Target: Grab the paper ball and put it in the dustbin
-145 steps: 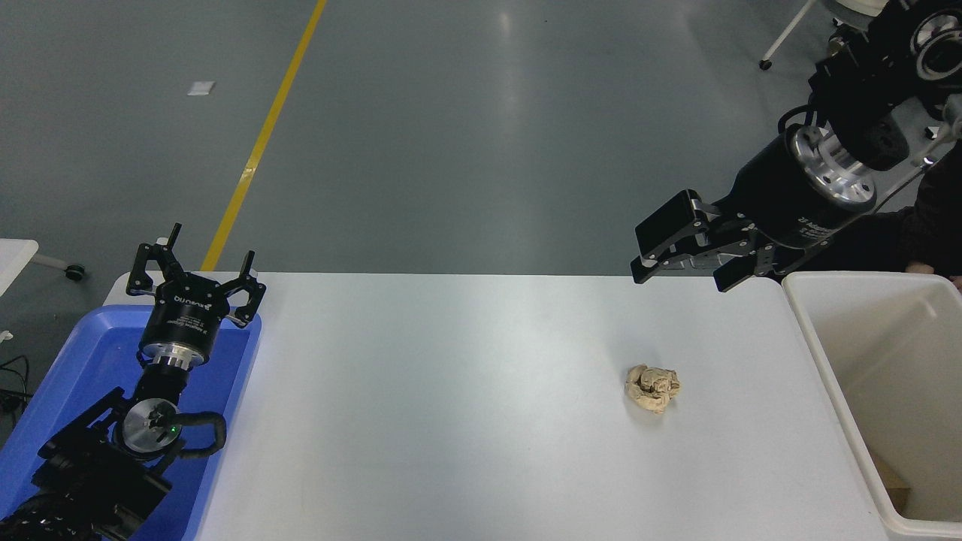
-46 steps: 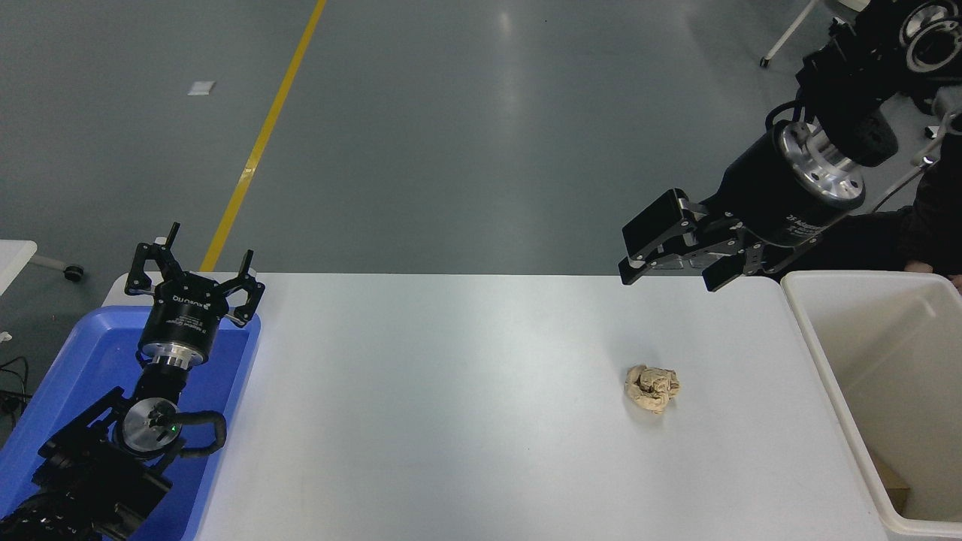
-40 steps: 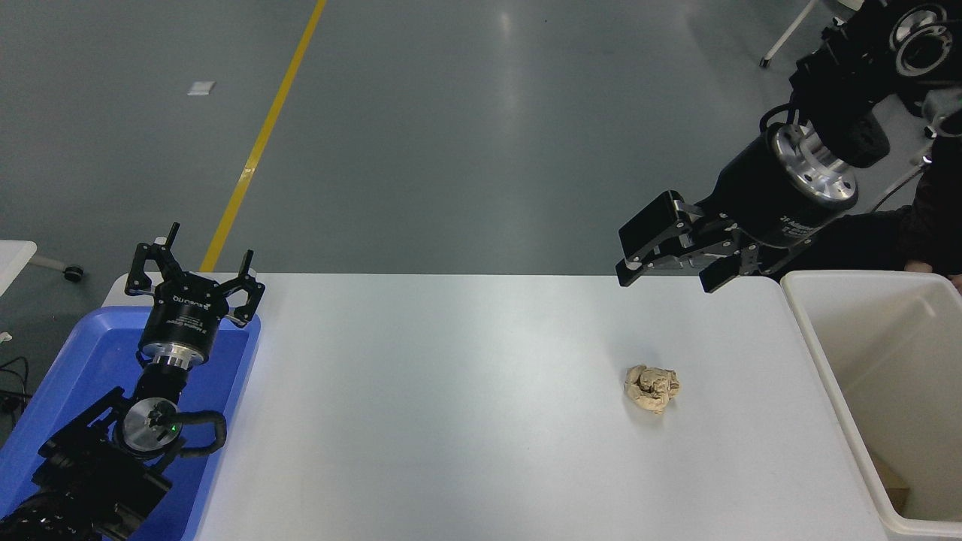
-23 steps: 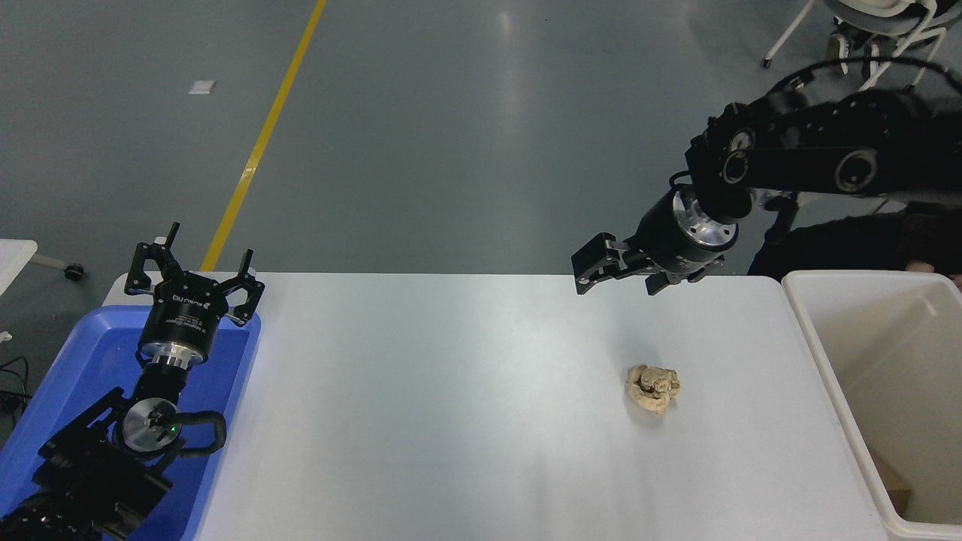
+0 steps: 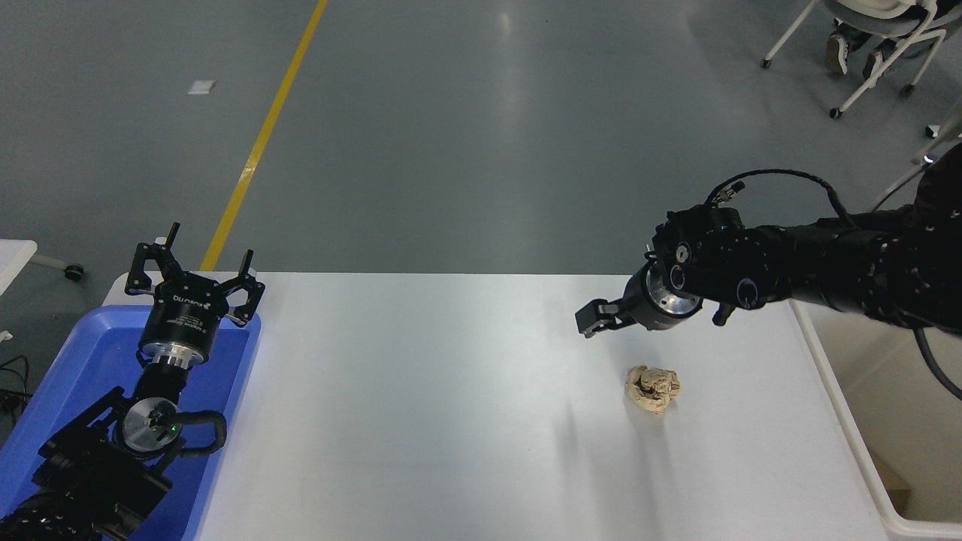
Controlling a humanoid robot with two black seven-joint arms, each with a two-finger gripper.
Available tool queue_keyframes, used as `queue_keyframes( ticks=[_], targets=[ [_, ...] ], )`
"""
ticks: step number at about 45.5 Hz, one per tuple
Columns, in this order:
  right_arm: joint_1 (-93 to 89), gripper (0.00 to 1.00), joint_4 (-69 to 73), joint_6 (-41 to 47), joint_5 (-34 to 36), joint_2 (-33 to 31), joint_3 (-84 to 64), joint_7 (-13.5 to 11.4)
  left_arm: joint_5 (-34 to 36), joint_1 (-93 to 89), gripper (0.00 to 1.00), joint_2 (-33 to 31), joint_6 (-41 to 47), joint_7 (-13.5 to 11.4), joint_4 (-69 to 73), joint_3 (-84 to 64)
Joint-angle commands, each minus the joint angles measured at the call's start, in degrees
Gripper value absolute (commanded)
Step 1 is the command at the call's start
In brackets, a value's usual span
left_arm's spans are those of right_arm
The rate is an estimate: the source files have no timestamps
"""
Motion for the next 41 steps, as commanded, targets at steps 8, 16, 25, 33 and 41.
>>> queue_keyframes(
  ticks=[8, 16, 25, 33, 41],
  targets=[
    [-6.5, 1.0, -2.8, -0.4, -4.1, -0.7, 0.4, 0.0, 0.0, 0.0, 1.0, 0.0, 0.0, 0.0, 0.0, 0.1],
    [-8.7, 1.0, -3.7, -1.6, -4.1, -0.5, 0.9, 0.0, 0.0, 0.0, 1.0, 0.0, 0.0, 0.0, 0.0, 0.0],
    [-9.7, 0.99, -4.4, -3.8, -4.0, -0.7, 3.0, 0.2, 0.0, 0.0, 1.0, 0.0, 0.0, 0.0, -0.1, 0.0],
    [-10.7, 0.72, -4.9, -5.2, -3.9, -0.6, 3.0, 0.4, 0.0, 0.0, 1.0, 0.0, 0.0, 0.0, 0.0, 0.0],
    [-11.5, 0.35, -5.2, -5.8, -4.0, -0.4, 2.8, 0.4, 0.0, 0.0, 1.0, 0.0, 0.0, 0.0, 0.0, 0.1]
  ],
)
